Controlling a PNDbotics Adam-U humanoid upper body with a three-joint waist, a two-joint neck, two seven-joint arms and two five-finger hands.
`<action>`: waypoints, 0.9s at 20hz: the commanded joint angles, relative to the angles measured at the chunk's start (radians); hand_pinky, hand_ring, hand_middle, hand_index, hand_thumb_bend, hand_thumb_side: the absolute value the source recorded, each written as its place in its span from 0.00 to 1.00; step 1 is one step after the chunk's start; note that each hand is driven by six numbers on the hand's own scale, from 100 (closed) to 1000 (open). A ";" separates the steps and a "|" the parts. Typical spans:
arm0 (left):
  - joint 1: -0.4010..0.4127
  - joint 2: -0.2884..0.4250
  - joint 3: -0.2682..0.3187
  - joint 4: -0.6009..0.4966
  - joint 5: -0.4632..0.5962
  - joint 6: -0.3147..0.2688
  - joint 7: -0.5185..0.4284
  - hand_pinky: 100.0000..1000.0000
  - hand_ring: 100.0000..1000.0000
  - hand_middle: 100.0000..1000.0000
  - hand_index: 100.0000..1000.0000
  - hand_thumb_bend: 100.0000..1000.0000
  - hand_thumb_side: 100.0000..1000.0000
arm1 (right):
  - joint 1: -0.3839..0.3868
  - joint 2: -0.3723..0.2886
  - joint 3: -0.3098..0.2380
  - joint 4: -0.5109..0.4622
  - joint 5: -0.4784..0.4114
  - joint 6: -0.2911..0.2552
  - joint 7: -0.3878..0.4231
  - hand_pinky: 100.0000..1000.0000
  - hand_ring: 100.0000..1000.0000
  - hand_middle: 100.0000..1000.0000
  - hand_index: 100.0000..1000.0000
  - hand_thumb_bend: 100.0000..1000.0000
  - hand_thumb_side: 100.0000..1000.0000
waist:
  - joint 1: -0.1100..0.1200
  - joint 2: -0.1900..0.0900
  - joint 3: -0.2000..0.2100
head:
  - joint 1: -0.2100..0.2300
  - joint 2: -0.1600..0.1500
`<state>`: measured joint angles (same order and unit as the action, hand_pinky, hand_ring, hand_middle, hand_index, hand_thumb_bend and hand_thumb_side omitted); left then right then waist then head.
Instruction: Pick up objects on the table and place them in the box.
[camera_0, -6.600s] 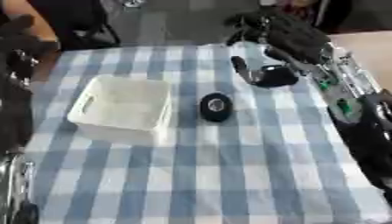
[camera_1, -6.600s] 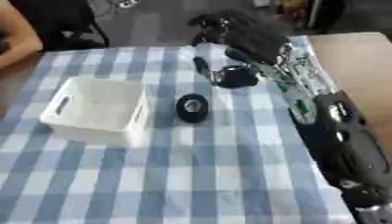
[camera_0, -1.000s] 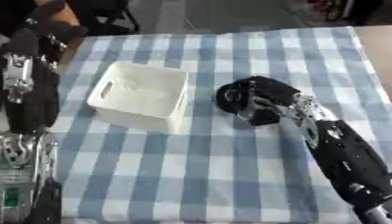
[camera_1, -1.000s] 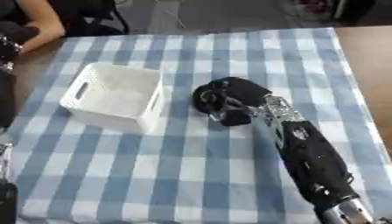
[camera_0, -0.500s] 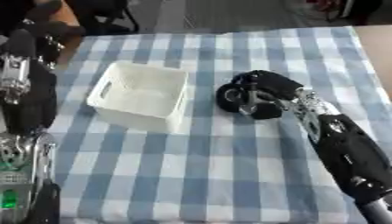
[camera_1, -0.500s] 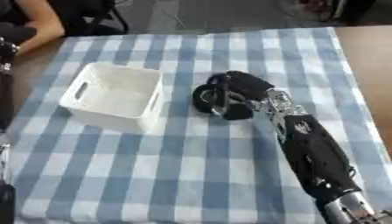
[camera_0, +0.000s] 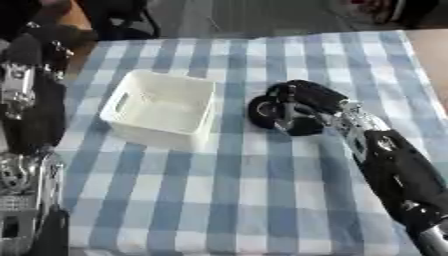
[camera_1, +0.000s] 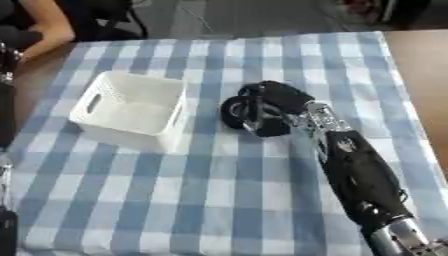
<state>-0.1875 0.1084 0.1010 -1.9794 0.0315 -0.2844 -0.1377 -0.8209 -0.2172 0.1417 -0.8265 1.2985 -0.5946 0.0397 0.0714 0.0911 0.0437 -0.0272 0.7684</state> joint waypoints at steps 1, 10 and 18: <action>-0.015 0.003 -0.001 -0.021 0.005 -0.003 -0.002 0.84 0.66 0.86 0.69 0.00 0.87 | -0.031 -0.014 -0.011 -0.003 0.008 0.002 -0.002 0.88 0.77 0.84 0.71 0.00 0.91 | -0.001 -0.006 0.004 | -0.011 -0.013; -0.030 -0.002 -0.002 -0.021 0.007 -0.005 -0.003 0.84 0.66 0.86 0.70 0.00 0.87 | -0.039 -0.007 -0.016 0.023 0.027 0.007 -0.006 0.88 0.77 0.84 0.71 0.00 0.90 | 0.006 0.006 0.019 | -0.029 -0.035; -0.031 -0.001 -0.002 -0.021 0.007 -0.005 -0.003 0.84 0.66 0.86 0.69 0.00 0.87 | -0.036 -0.009 -0.019 0.033 0.036 0.007 -0.015 0.88 0.77 0.84 0.71 0.00 0.91 | 0.005 0.006 0.019 | -0.031 -0.042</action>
<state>-0.2053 0.0996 0.0997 -1.9794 0.0329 -0.2860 -0.1390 -0.8404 -0.2201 0.1264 -0.7933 1.3278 -0.5871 0.0276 0.0779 0.1076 0.0605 -0.0454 0.7420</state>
